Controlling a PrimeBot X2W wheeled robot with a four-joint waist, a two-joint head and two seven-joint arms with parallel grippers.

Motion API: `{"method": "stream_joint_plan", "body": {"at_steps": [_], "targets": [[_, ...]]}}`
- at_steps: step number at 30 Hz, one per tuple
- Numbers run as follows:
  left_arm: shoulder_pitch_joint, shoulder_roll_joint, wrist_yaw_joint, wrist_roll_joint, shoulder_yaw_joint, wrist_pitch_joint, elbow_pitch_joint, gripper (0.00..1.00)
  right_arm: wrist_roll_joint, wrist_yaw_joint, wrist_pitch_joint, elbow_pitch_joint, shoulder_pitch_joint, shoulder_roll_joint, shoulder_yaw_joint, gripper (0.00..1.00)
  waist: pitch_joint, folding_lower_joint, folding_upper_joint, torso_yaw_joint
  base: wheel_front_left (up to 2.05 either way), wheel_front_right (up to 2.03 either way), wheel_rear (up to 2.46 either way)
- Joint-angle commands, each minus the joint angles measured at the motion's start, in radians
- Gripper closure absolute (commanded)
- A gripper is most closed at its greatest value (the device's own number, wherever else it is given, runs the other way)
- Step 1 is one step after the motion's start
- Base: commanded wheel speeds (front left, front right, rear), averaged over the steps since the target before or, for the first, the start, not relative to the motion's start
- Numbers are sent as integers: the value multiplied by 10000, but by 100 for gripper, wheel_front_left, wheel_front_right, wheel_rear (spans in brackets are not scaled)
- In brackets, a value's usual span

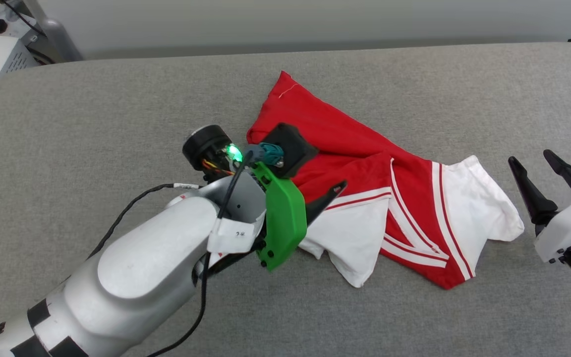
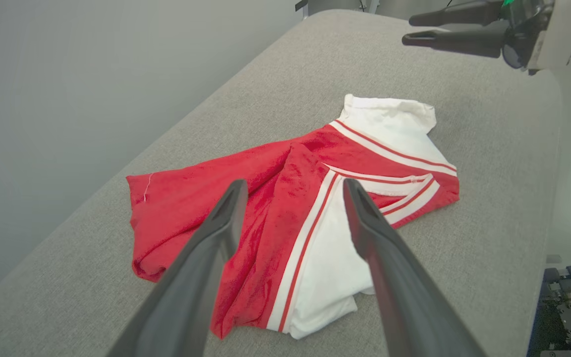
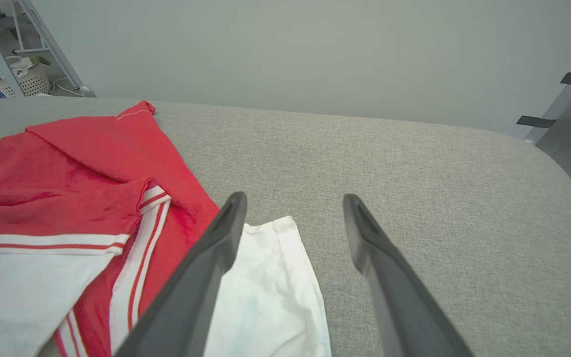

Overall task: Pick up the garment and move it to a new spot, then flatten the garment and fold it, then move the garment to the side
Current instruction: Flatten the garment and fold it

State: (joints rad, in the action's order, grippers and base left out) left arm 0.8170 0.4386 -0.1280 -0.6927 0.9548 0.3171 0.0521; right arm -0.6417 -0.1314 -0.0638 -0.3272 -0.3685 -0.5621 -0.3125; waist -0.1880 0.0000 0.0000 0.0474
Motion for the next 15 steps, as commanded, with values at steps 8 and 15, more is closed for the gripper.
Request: {"method": "stream_joint_plan", "body": {"at_steps": [8, 15], "targets": [[1395, 753, -26, -1870, 2702, 2460, 205, 0, 475, 7, 548, 948, 201, 528, 526, 0, -845, 0, 0, 656, 0, 0, 0], [1619, 913, -26, -1893, 3190, 2733, 991, 0, 633, 7, 669, 1270, -108, 923, 534, 0, -1648, 0, 0, 1003, 0, 0, 0]]}}
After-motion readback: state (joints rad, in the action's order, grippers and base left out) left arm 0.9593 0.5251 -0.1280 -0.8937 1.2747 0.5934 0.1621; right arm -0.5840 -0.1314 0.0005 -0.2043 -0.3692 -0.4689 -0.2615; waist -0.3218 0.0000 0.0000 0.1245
